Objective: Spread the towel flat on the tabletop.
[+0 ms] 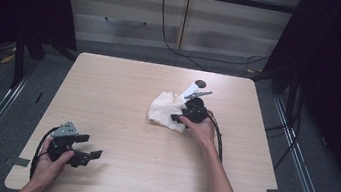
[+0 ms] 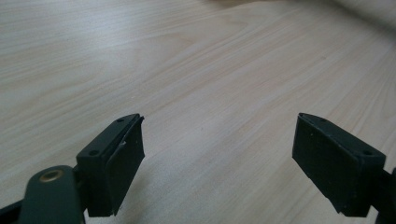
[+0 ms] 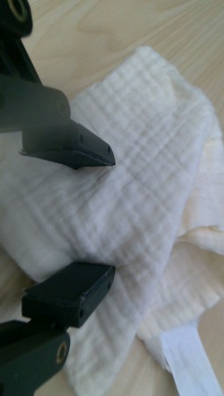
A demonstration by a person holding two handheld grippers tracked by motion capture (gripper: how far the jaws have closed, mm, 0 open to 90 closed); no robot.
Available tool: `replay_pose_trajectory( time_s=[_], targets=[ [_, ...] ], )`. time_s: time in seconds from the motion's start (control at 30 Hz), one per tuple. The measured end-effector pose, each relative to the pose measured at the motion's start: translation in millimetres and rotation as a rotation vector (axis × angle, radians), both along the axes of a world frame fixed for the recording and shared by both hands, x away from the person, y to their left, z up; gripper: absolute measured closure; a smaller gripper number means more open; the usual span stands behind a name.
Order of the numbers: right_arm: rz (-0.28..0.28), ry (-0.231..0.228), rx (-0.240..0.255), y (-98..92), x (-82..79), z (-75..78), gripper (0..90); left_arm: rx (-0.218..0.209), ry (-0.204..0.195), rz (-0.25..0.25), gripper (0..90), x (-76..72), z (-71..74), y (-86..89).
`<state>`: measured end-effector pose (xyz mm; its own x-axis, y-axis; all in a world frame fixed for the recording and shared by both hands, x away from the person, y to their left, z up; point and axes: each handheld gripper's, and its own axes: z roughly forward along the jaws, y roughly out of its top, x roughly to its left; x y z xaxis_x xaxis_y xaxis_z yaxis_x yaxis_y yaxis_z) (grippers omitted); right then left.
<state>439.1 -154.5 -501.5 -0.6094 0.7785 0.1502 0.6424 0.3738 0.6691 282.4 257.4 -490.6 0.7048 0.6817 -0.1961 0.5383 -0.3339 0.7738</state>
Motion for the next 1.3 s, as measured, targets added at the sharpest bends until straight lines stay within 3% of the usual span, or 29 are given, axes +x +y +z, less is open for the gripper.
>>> replay_pose_trajectory(
  time_s=[0.17,0.27,0.37,0.47,0.63,0.73,0.93,1.3],
  targets=[
    [-0.007,-0.005,-0.022,-1.6,-5.5,1.1,64.7,0.009,-0.003,0.005,16.6,0.4,-0.8,-0.7],
    [0.001,-0.010,-0.009,-1.8,-13.3,-0.1,73.3,0.008,-0.023,0.007,16.8,-1.4,0.7,-2.2],
    [0.014,-0.017,0.019,-3.2,-22.0,-2.1,75.5,0.013,-0.027,0.004,16.7,-1.3,1.2,-2.8],
    [0.028,-0.023,0.029,-2.7,-31.2,-2.7,76.0,0.014,-0.002,0.004,17.4,0.2,-0.5,-4.8],
    [0.056,-0.029,0.017,-0.5,-46.5,-2.0,76.2,0.007,-0.003,0.010,19.8,-0.1,0.2,-7.7],
    [0.072,-0.029,0.019,1.0,-55.3,-1.8,76.2,0.003,0.003,0.029,27.0,-0.7,1.1,-9.5],
    [0.103,-0.020,-0.015,4.0,-69.4,1.2,76.3,-0.011,0.009,0.029,27.0,-0.4,2.9,-12.2],
    [0.151,-0.022,-0.002,6.9,-96.6,1.2,76.3,-0.005,0.000,0.021,29.8,4.4,12.4,-25.4]
  ],
)
